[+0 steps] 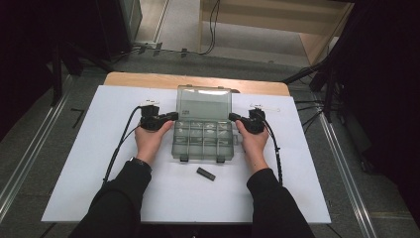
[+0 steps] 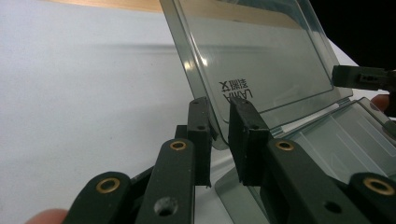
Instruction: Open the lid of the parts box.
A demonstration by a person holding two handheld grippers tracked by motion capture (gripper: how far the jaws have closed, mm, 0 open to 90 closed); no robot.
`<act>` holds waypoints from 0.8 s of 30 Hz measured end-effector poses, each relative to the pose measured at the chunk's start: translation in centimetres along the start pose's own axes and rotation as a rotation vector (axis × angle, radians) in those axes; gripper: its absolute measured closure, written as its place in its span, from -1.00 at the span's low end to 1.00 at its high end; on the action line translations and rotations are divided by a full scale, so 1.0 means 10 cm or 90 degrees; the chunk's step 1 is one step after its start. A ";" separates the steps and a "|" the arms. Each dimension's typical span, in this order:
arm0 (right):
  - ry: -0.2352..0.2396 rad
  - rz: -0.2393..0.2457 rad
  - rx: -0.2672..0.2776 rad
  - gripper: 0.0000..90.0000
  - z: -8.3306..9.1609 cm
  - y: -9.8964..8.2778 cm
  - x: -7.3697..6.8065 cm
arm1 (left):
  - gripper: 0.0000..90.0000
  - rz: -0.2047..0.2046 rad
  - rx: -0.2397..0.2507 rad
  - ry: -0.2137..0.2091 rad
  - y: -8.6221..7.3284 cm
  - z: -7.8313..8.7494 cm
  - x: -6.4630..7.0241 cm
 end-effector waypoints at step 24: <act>-0.077 0.088 0.020 -0.10 0.13 0.05 -0.08 | -0.59 -0.045 0.032 -0.019 0.01 0.12 0.14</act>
Point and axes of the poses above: each handheld gripper's, and its own axes: z roughly backward along the jaws, y roughly out of its top, x roughly to its right, the point moved 5 cm from there along -z, roughly forward along the jaws, and after that the axes turned 5 degrees about z, right-handed, at the moved point
